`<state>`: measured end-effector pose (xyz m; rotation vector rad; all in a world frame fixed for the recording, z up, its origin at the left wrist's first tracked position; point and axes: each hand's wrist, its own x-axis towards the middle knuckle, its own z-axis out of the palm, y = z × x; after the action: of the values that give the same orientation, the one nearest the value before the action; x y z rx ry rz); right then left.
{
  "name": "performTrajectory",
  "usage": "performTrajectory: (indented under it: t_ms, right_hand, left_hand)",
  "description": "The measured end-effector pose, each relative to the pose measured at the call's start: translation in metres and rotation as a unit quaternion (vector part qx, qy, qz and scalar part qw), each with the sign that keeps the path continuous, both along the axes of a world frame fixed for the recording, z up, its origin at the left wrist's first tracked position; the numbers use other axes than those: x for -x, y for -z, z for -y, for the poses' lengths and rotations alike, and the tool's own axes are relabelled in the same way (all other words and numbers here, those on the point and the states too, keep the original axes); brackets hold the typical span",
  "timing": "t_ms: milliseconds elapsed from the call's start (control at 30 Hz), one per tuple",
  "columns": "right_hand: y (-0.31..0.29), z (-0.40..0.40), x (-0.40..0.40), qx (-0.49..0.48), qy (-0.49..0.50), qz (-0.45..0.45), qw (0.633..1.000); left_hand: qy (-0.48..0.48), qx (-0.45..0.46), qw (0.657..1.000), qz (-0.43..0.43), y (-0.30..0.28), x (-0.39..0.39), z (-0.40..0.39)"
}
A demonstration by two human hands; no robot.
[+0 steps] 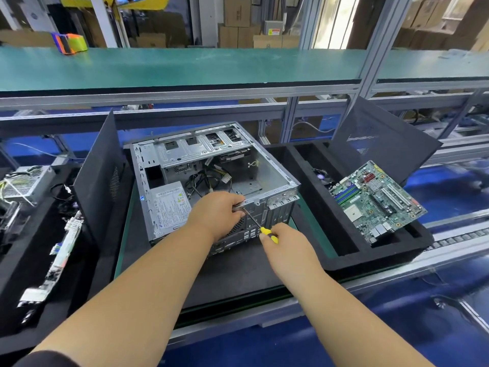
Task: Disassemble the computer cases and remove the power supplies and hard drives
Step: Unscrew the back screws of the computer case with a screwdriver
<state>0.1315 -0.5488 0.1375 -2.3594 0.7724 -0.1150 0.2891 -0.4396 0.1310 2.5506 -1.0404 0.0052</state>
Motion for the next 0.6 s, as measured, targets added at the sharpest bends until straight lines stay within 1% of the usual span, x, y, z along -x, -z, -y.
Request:
performTrajectory:
  t_ms: [33, 67, 100, 133, 167, 233, 267, 300, 333, 367, 433, 467, 500, 567, 600]
  right_hand:
    - [-0.002, 0.003, -0.001, -0.111, 0.018, 0.010, 0.994]
    - [-0.003, 0.006, -0.003, -0.226, 0.043, 0.015, 0.973]
    - [-0.005, 0.007, -0.003, -0.329, 0.066, 0.016, 0.942]
    - [-0.006, 0.008, -0.003, -0.410, 0.081, 0.018, 0.908]
    - [-0.007, 0.009, -0.003, -0.475, 0.091, 0.022, 0.875]
    - [-0.010, 0.012, -0.001, -0.588, 0.105, 0.024, 0.802]
    - [-0.011, 0.013, 0.000, -0.632, 0.110, 0.019, 0.767]
    - [-0.012, 0.013, 0.000, -0.666, 0.112, 0.013, 0.737]
    - [-0.013, 0.013, 0.000, -0.689, 0.113, 0.008, 0.716]
    - [-0.013, 0.013, 0.000, -0.702, 0.114, 0.007, 0.703]
    - [-0.013, 0.012, -0.002, -0.703, 0.117, 0.007, 0.701]
    - [-0.013, 0.011, -0.003, -0.696, 0.119, 0.007, 0.708]
    - [-0.013, 0.010, -0.004, -0.683, 0.122, 0.007, 0.720]
    - [-0.012, 0.008, -0.005, -0.643, 0.122, 0.005, 0.756]
    - [-0.011, 0.007, -0.005, -0.616, 0.121, 0.004, 0.778]
  left_hand:
    - [0.000, 0.000, 1.000, -0.014, 0.000, 0.000, -0.001]
    - [0.007, 0.003, 1.000, -0.021, 0.000, 0.000, -0.004]
    - [0.016, 0.023, 0.999, -0.028, -0.001, 0.002, -0.007]
    - [0.021, 0.072, 0.997, -0.035, -0.002, 0.005, -0.010]
    - [0.015, 0.141, 0.989, -0.036, -0.004, 0.011, -0.014]
    - [-0.035, 0.276, 0.960, -0.033, -0.005, 0.028, -0.021]
    - [-0.066, 0.325, 0.941, -0.062, -0.005, 0.037, -0.023]
    - [-0.094, 0.365, 0.919, -0.119, -0.004, 0.045, -0.023]
    - [-0.119, 0.389, 0.894, -0.187, -0.002, 0.051, -0.020]
    - [-0.141, 0.392, 0.873, -0.255, 0.000, 0.055, -0.018]
    - [-0.174, 0.356, 0.834, -0.384, 0.002, 0.061, -0.011]
    - [-0.185, 0.348, 0.805, -0.444, 0.003, 0.062, -0.008]
    - [-0.191, 0.358, 0.764, -0.502, 0.005, 0.063, -0.005]
    - [-0.194, 0.418, 0.659, -0.595, 0.007, 0.061, -0.001]
    - [-0.197, 0.446, 0.610, -0.625, 0.007, 0.059, 0.000]
